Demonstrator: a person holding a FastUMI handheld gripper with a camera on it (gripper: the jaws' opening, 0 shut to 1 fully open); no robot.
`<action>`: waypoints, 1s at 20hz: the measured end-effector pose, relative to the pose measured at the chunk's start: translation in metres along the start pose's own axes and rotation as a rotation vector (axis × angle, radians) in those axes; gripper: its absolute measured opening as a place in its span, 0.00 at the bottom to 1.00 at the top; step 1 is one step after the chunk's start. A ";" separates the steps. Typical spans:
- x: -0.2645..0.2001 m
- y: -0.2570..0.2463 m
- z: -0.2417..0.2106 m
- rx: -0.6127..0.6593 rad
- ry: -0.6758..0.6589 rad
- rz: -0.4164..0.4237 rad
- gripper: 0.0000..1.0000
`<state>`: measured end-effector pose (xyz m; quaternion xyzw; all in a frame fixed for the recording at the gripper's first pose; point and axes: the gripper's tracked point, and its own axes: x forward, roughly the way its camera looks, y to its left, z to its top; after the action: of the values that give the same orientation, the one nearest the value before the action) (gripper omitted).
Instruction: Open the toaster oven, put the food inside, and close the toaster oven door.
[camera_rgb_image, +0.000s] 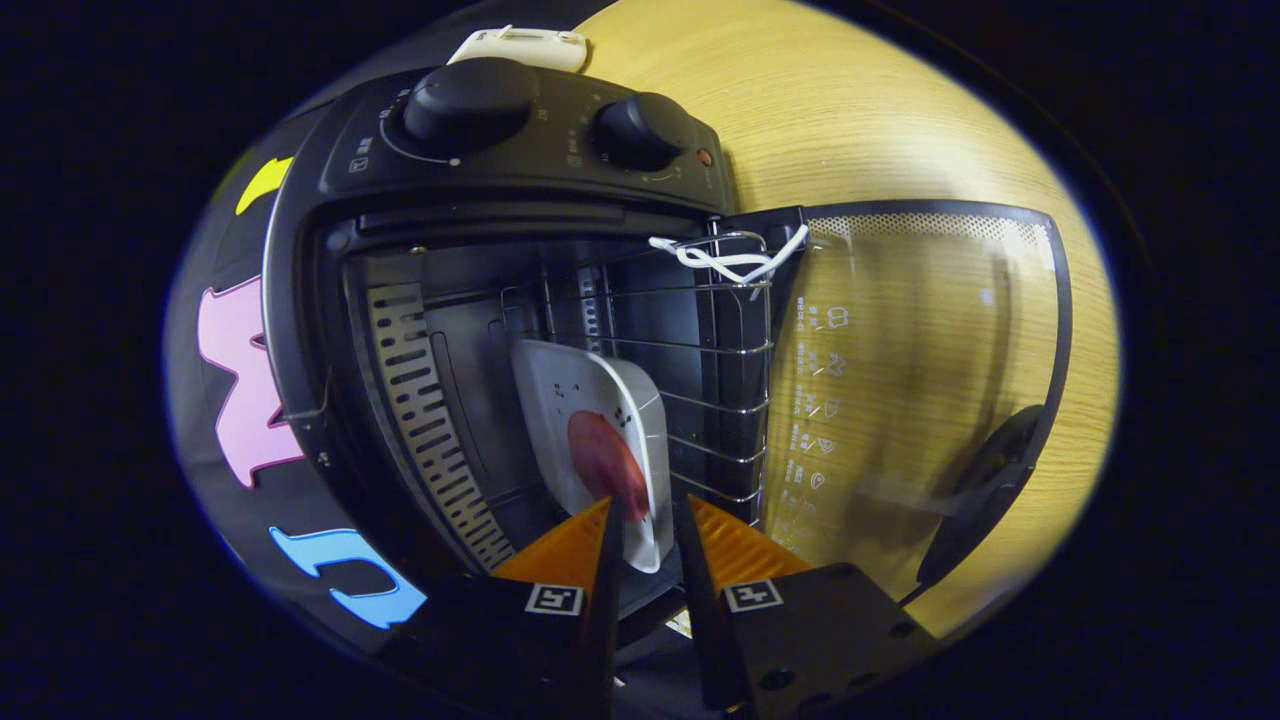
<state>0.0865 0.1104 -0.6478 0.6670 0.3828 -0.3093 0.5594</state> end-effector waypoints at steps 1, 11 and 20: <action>-0.005 -0.002 -0.004 -0.021 0.017 -0.005 0.37; -0.112 -0.027 -0.013 -0.549 0.072 0.006 0.53; -0.141 -0.108 0.003 -1.221 0.035 -0.179 0.99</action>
<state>-0.0786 0.0934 -0.5850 0.1968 0.5544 -0.0693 0.8057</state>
